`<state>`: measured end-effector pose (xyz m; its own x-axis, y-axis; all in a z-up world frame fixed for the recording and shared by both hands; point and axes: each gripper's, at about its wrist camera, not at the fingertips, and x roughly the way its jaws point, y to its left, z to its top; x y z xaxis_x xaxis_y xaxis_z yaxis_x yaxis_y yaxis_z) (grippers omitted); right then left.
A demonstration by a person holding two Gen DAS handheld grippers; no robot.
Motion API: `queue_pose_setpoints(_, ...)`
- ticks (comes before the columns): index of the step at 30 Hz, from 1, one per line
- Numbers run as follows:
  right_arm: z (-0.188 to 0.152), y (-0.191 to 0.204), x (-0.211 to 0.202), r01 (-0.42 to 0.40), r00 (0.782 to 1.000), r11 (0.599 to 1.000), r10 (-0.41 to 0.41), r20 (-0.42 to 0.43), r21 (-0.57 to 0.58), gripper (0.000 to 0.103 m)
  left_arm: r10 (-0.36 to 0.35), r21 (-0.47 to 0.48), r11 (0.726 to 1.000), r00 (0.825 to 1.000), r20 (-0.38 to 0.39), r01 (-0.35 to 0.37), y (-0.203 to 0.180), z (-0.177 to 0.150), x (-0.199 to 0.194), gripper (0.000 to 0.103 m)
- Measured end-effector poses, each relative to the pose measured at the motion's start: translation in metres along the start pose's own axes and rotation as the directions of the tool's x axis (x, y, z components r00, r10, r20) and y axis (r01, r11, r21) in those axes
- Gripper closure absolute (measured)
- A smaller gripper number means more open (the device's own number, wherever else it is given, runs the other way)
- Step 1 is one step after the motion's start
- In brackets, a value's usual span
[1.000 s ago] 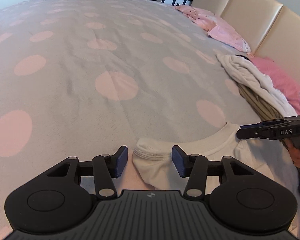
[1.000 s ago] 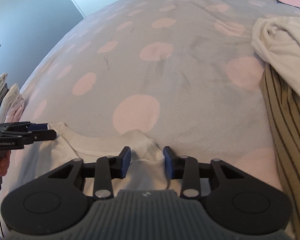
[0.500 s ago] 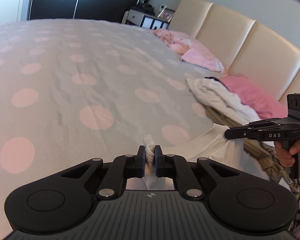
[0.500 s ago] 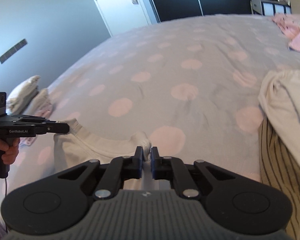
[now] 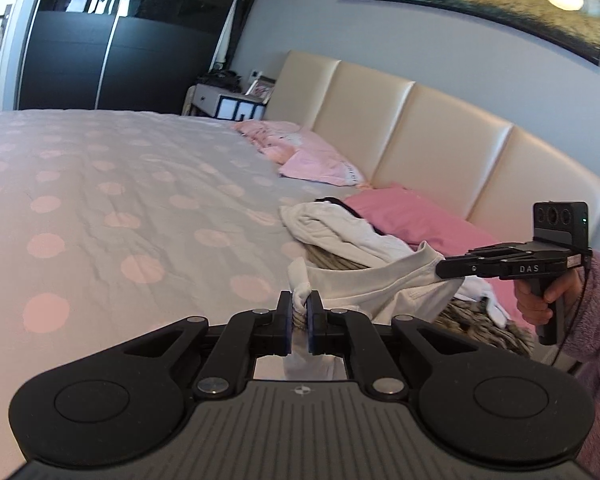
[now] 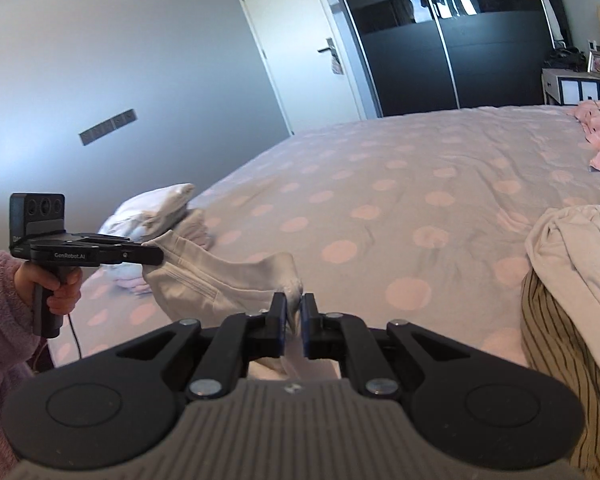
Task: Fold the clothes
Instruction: 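Lift the collar with both tools and fold the shirt over onto itself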
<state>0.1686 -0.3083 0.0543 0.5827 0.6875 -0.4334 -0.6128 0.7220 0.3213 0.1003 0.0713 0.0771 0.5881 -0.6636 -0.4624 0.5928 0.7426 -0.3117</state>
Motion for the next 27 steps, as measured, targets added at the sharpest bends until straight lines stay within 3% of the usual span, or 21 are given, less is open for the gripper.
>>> queue_pose_setpoints(3,-0.023,0.020,-0.024,-0.039,0.999,0.999,0.039,-0.012,-0.037,0.094,-0.029,0.039,0.999,0.999,-0.021,0.030,-0.018,-0.019,-0.025,0.099)
queue_pose_setpoints(7,-0.065,0.041,-0.049,-0.093,0.993,0.994,0.088,-0.085,-0.061,0.094,-0.077,0.080,0.993,0.991,-0.109,0.086,-0.040,-0.056,-0.045,0.099)
queue_pose_setpoints(10,-0.099,0.051,-0.054,-0.119,0.980,0.990,0.106,-0.171,-0.070,0.094,-0.107,0.080,0.989,0.975,-0.195,0.125,-0.051,-0.088,-0.049,0.099)
queue_pose_setpoints(13,-0.130,0.065,-0.048,-0.138,0.956,0.983,0.101,-0.275,-0.118,0.094,-0.110,0.100,0.984,0.947,-0.301,0.146,-0.062,-0.119,-0.044,0.099)
queue_pose_setpoints(17,-0.156,0.074,-0.033,-0.147,0.923,0.972,0.069,-0.378,-0.183,0.094,-0.073,0.171,0.973,0.909,-0.409,0.155,-0.074,-0.149,-0.034,0.099)
queue_pose_setpoints(21,-0.172,0.082,-0.026,-0.156,0.899,0.949,0.020,-0.438,-0.276,0.094,-0.032,0.244,0.956,0.888,-0.459,0.161,-0.084,-0.166,-0.028,0.099)
queue_pose_setpoints(24,-0.183,0.091,-0.023,-0.165,0.884,0.916,-0.027,-0.467,-0.365,0.095,-0.002,0.303,0.937,0.874,-0.486,0.171,-0.092,-0.178,-0.026,0.099)
queue_pose_setpoints(27,-0.195,0.102,-0.019,-0.183,0.869,0.868,-0.077,-0.489,-0.461,0.095,0.048,0.393,0.902,0.860,-0.508,0.182,-0.100,-0.191,-0.026,0.099)
